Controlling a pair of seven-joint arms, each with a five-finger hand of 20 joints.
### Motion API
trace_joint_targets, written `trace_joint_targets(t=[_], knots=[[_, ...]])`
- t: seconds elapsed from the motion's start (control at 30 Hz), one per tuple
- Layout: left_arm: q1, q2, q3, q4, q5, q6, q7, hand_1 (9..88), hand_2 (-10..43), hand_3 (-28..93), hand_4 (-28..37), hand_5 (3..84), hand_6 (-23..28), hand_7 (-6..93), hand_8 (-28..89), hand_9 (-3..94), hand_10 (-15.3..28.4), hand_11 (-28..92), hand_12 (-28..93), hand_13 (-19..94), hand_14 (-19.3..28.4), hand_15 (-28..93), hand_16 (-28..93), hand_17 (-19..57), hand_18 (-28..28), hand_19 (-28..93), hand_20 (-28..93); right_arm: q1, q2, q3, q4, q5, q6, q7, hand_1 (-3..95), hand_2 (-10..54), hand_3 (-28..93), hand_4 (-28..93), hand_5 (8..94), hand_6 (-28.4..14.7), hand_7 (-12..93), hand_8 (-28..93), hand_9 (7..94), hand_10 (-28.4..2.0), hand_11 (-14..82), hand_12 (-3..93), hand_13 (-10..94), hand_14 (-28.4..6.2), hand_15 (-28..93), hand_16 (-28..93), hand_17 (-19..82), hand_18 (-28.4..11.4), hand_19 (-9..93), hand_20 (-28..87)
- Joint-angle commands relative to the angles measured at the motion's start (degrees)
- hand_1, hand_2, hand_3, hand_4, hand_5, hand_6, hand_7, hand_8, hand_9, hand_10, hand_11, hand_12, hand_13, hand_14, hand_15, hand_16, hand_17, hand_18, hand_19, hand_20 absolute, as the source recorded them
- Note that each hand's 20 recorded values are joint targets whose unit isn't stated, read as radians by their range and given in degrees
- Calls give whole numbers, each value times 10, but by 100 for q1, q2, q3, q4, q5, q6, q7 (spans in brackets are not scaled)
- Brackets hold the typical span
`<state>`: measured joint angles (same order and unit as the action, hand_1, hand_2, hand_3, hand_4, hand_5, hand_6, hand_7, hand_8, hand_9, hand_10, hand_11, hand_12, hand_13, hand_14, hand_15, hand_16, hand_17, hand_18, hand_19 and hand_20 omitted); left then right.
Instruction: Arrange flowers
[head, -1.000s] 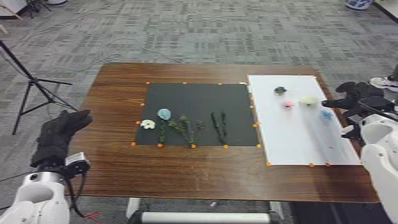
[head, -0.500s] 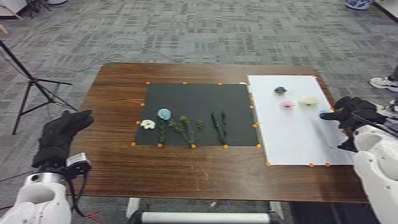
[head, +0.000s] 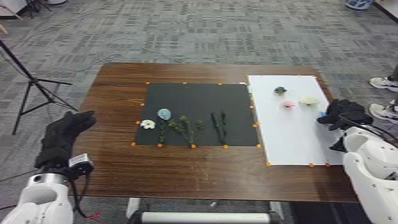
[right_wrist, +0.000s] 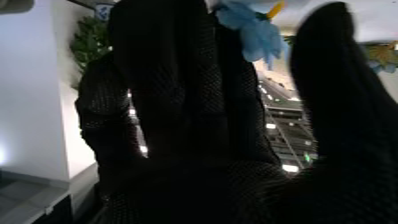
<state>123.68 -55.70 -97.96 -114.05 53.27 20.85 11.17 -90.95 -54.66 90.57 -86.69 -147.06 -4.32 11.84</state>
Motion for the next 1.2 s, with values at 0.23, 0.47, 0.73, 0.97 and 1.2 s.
trace_joint_targets(t=[0.23,0.47,0.73,0.97,1.2], knots=[[18,-8,-63,-52,17,-43,-8,230,292,651,-283,581,23,167,-84,574,147,210,110,425,165,197,-31,91,98,47,169,-38,501,-204,-589,379,927,105,551,-69,605,-230,782,24,235,36,879,-110,220,202,776,-94,546,324,385,-233,802,523],[39,60,-132,-57,14,-37,-26,231,290,650,-283,581,23,167,-84,573,147,210,110,425,166,196,-32,91,98,47,169,474,846,-725,-1372,856,1183,-209,554,-73,606,-228,796,27,224,41,886,-108,216,202,776,-94,552,332,385,-234,806,526],[31,115,-157,-64,21,-64,-43,234,288,649,-283,580,23,168,-83,574,148,210,109,425,166,197,-32,91,98,48,169,2374,1114,-2817,-1596,1352,408,-914,554,-74,606,-234,796,30,213,35,877,-102,193,223,764,-94,558,339,379,-231,806,528],[-88,170,-100,-25,39,-113,-119,235,288,649,-283,579,23,167,-83,573,147,211,110,425,164,196,-32,91,98,48,169,3382,888,-4232,-1707,1191,-29,-1541,555,-70,606,-245,795,35,216,30,873,-98,177,237,757,-92,562,340,375,-226,803,529],[-110,200,-90,-8,23,-135,-160,235,287,649,-283,580,22,168,-83,572,146,210,110,425,165,196,-32,91,98,48,169,3691,140,-4774,-1327,961,-251,-1698,555,-73,624,-255,783,43,229,6,867,-90,145,260,749,-89,571,345,370,-223,799,535]])
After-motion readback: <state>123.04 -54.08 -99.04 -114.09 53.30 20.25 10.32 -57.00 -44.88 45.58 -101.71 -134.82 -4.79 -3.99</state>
